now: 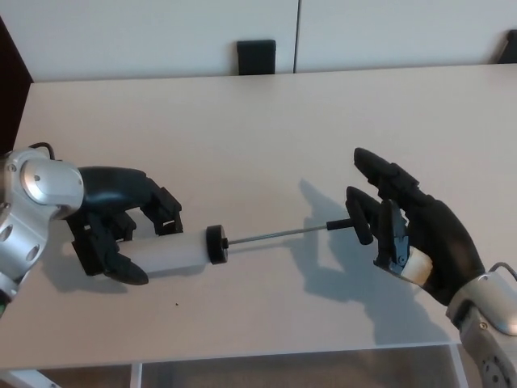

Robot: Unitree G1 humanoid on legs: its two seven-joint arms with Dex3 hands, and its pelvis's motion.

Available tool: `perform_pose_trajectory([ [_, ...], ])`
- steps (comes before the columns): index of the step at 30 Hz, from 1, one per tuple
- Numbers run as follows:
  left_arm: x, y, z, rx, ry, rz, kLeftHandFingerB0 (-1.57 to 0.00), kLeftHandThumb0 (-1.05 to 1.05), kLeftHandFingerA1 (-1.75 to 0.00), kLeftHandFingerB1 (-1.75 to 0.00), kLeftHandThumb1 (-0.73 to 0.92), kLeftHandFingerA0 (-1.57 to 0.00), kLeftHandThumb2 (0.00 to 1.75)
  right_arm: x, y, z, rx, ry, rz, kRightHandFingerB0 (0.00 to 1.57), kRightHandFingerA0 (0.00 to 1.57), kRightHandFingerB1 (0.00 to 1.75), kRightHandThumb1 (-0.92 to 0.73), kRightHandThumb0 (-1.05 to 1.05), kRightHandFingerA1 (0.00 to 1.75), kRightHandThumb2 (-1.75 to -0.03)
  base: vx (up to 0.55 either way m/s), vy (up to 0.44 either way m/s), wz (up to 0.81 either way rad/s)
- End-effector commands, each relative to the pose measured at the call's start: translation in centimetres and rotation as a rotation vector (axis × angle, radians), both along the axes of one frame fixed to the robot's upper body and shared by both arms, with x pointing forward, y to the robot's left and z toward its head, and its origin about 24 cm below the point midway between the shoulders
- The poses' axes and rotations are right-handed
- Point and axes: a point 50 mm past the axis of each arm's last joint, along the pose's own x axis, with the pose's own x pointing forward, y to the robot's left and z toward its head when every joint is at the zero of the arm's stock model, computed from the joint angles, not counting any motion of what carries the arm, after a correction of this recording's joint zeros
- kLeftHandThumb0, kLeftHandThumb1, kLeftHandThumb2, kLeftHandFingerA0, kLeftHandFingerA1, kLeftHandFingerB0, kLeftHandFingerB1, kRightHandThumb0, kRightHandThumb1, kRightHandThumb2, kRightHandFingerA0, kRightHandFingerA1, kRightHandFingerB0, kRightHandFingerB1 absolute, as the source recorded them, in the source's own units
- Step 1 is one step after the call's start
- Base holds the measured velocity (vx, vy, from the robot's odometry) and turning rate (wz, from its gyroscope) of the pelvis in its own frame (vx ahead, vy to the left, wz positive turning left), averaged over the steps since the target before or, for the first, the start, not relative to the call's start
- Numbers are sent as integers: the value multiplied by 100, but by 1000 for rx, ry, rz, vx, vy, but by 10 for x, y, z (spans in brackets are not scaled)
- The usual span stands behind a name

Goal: The robot walks towards a desk on which an air pump is kept in the middle. It lifts it up and holds it with its left hand and uses its right hand to compress it by pushing its handle inwards.

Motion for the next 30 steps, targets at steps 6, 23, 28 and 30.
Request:
perform_pose_trajectory([
  [6,-1,5,0,17,-4,1,-79,-18,-148,-131,66,-94,95,16,4,9,-44,-50,-1,0,0,13,-85,-85,17,-116,0,0,0],
  [23,-9,0,-10,5,14,-6,-77,-17,-149,-133,70,-97,91,18,11,17,18,-62,12,0,0,12,-86,-86,16,-115,0,0,0],
  [28,-7,-2,-6,1,18,5,-78,-18,-148,-132,69,-97,92,18,12,14,23,-52,12,0,0,13,-85,-85,16,-115,0,0,0],
  [30,-7,-3,-5,2,10,-2,-77,-17,-148,-131,68,-96,92,16,12,11,31,-42,9,0,0,13,-85,-85,16,-114,0,0,0],
])
